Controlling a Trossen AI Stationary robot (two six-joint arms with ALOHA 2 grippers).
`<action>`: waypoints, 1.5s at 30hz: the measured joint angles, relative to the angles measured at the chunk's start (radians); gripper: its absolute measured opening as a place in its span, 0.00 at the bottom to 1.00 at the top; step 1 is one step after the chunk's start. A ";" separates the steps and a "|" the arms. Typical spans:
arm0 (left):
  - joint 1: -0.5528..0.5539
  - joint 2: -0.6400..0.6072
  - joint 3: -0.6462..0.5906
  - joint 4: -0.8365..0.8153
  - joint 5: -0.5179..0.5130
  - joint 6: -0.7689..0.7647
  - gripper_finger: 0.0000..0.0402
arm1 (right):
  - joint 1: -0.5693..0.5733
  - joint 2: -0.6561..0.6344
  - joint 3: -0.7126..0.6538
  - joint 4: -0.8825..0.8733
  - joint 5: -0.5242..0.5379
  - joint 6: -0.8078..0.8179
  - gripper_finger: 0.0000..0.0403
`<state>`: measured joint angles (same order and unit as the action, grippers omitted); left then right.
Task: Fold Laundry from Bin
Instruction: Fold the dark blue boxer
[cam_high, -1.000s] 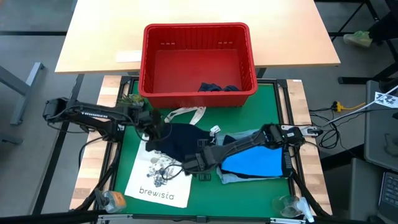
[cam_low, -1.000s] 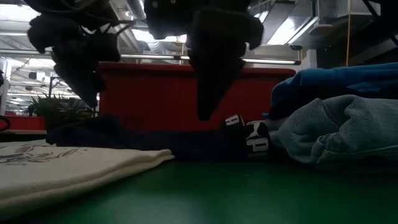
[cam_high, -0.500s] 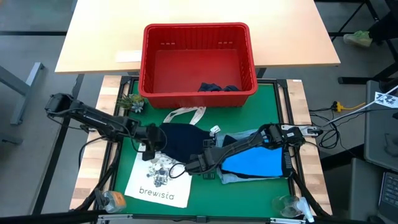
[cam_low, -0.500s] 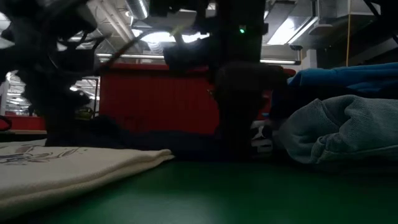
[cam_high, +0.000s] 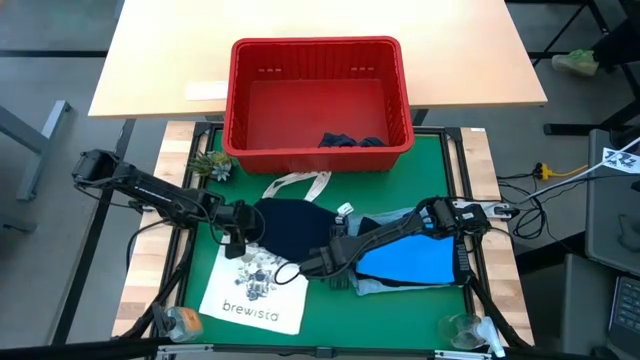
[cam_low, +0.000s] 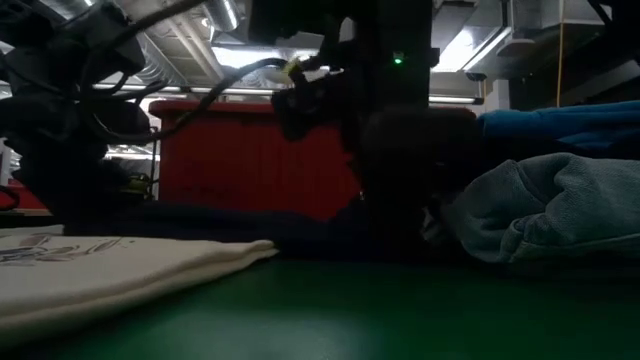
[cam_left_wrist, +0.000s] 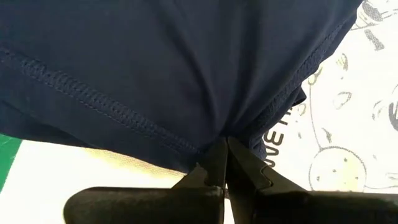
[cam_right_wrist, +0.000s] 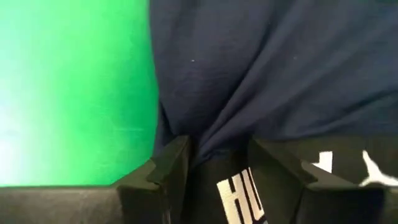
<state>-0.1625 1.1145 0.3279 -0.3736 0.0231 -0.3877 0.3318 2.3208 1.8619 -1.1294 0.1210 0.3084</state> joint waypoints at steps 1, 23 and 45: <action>0.001 0.000 0.000 -0.002 0.007 -0.001 0.00 | 0.000 0.001 0.006 0.003 -0.013 -0.001 0.42; 0.000 -0.002 0.112 -0.253 0.097 -0.029 0.00 | 0.002 0.007 0.267 -0.220 0.000 -0.212 0.42; 0.000 -0.003 0.126 -0.248 0.124 -0.029 0.00 | 0.003 0.006 0.319 -0.191 -0.132 -0.317 0.42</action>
<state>-0.1627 1.1111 0.4537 -0.6212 0.1469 -0.4171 0.3347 2.3272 2.1810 -1.3200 -0.0113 -0.0090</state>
